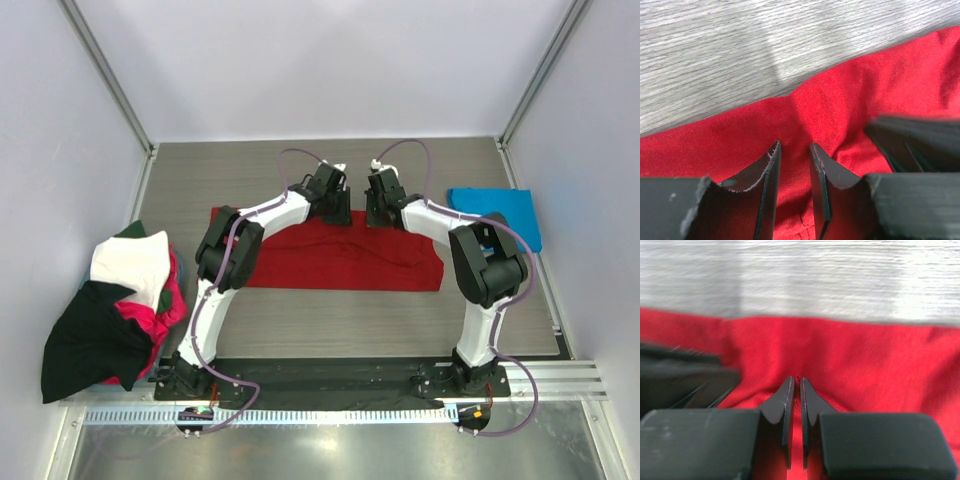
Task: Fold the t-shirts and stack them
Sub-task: Fold the tshirt
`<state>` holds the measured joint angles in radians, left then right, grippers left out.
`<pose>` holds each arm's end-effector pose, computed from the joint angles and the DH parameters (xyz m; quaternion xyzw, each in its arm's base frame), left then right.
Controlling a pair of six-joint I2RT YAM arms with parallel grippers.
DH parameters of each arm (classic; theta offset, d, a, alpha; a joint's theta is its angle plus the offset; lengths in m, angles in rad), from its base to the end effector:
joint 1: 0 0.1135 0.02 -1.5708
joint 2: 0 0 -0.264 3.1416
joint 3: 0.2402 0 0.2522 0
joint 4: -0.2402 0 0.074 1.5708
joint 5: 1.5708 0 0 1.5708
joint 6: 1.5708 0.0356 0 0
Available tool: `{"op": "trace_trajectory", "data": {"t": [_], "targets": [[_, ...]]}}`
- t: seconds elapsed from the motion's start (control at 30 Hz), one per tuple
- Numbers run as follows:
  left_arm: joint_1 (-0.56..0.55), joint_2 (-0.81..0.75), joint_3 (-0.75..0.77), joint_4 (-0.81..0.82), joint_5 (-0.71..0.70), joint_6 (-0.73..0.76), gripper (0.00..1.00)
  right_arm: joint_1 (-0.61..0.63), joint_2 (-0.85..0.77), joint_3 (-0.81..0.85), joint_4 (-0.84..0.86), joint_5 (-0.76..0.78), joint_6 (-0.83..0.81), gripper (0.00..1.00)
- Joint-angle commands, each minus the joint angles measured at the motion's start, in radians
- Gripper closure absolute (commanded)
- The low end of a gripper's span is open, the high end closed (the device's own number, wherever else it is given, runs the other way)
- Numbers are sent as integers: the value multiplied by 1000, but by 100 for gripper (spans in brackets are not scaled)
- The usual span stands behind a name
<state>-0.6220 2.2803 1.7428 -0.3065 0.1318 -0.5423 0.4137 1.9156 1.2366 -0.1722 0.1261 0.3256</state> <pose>0.4083 -0.2985 0.1582 0.0606 0.9310 -0.2464 0.2624 0.3768 0.1606 0.1726 -0.0190 0.9342 0.0720 0.3490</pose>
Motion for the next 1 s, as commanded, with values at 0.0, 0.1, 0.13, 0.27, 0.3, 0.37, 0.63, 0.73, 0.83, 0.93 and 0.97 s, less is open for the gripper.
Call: {"op": "trace_trajectory", "data": {"t": [0.0,0.1,0.13,0.27,0.3,0.37,0.63,0.73,0.83,0.93,0.97], "targets": [[-7,1,-9,-36,-40,25,69,60,-134,-5,-35,104,-4,88],[-7,7,6,-54,-44,27,69,98,-190,-49,-59,161,27,88],[-7,10,9,-57,-47,27,69,108,-204,-69,-58,162,39,88],[-7,5,8,-57,-46,27,69,145,-291,-191,-53,145,118,89],[-7,5,11,-57,-43,27,69,154,-338,-215,-40,135,134,88],[-7,7,9,-57,-38,25,69,181,-392,-299,-9,74,206,86],[-7,11,12,-52,-17,30,70,235,-633,-457,88,-112,368,53],[-7,-1,4,-48,5,31,70,229,-673,-398,-36,-4,304,43],[-10,-30,-28,-13,25,38,70,194,-711,-353,-113,99,248,38],[-18,-80,-55,-5,23,41,68,84,-722,-351,-142,104,228,37],[-19,-96,-61,-5,17,41,67,51,-719,-358,-142,95,230,40]]}}
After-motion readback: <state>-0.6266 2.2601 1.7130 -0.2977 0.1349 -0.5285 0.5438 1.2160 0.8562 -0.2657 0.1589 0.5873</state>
